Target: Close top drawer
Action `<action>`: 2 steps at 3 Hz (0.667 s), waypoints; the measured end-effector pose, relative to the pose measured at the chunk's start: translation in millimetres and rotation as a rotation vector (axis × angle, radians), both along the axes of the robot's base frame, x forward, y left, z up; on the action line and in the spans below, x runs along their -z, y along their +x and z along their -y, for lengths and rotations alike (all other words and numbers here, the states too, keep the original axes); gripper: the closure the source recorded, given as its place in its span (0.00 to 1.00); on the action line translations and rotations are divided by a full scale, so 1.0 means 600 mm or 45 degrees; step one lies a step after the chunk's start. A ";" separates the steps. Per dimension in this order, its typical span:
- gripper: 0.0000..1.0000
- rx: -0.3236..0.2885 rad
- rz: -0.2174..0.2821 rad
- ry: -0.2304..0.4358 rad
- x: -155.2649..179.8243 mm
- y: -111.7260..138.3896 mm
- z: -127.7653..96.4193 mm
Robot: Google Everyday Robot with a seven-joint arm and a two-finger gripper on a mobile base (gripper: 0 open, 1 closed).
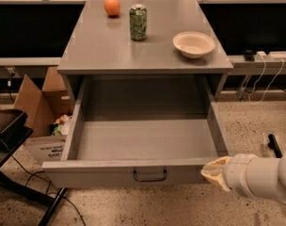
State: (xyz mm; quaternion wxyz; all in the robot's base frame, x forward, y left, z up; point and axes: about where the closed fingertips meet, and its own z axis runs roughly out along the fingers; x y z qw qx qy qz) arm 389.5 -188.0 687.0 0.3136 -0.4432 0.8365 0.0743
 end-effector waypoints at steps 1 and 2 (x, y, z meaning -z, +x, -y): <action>1.00 -0.009 0.023 0.047 0.016 0.028 -0.013; 1.00 -0.016 0.035 0.069 0.024 0.043 -0.019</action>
Offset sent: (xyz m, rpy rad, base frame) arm 0.1319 0.0430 -0.0661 0.2320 -0.1188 0.0599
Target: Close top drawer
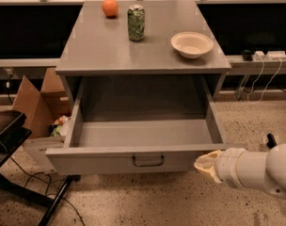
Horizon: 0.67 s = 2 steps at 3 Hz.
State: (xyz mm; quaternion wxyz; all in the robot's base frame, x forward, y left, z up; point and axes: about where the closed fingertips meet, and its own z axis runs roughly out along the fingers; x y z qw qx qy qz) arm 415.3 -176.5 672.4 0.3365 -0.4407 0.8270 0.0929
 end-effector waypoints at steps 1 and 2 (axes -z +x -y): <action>1.00 -0.027 0.040 0.034 0.017 0.068 -0.012; 1.00 -0.029 0.043 0.036 0.018 0.071 -0.013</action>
Offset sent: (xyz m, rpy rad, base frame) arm 0.2222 0.0308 -0.0487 0.1245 -0.1484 0.1026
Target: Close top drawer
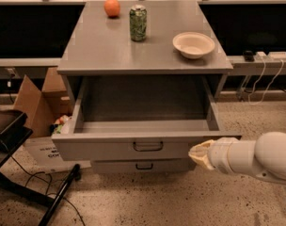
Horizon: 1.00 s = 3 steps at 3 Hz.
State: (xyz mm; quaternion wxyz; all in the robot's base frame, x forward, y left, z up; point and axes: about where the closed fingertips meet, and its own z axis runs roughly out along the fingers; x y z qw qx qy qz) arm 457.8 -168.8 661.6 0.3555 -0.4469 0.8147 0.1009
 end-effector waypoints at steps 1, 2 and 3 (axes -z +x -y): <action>1.00 -0.032 0.034 0.020 0.013 0.075 -0.012; 1.00 -0.032 0.034 0.020 0.013 0.074 -0.012; 1.00 -0.054 0.057 0.026 0.018 0.129 -0.018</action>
Offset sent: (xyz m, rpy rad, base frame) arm 0.2325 0.0258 -0.0327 0.0637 -0.1218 0.1189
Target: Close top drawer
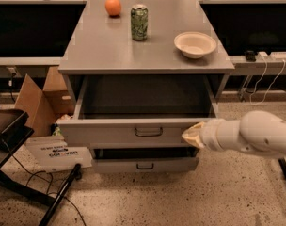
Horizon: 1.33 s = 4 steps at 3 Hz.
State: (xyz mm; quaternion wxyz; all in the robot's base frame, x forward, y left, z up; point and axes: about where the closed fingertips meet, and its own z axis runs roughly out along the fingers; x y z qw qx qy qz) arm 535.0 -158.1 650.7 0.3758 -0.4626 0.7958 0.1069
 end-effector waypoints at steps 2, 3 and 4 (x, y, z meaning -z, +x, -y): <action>1.00 -0.045 0.038 0.005 0.009 0.089 -0.014; 1.00 -0.053 0.047 0.006 0.009 0.103 -0.018; 1.00 -0.067 0.077 0.025 0.006 0.150 -0.025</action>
Offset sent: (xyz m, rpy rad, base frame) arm 0.1880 0.0253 -0.0011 0.0168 -0.1256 0.1012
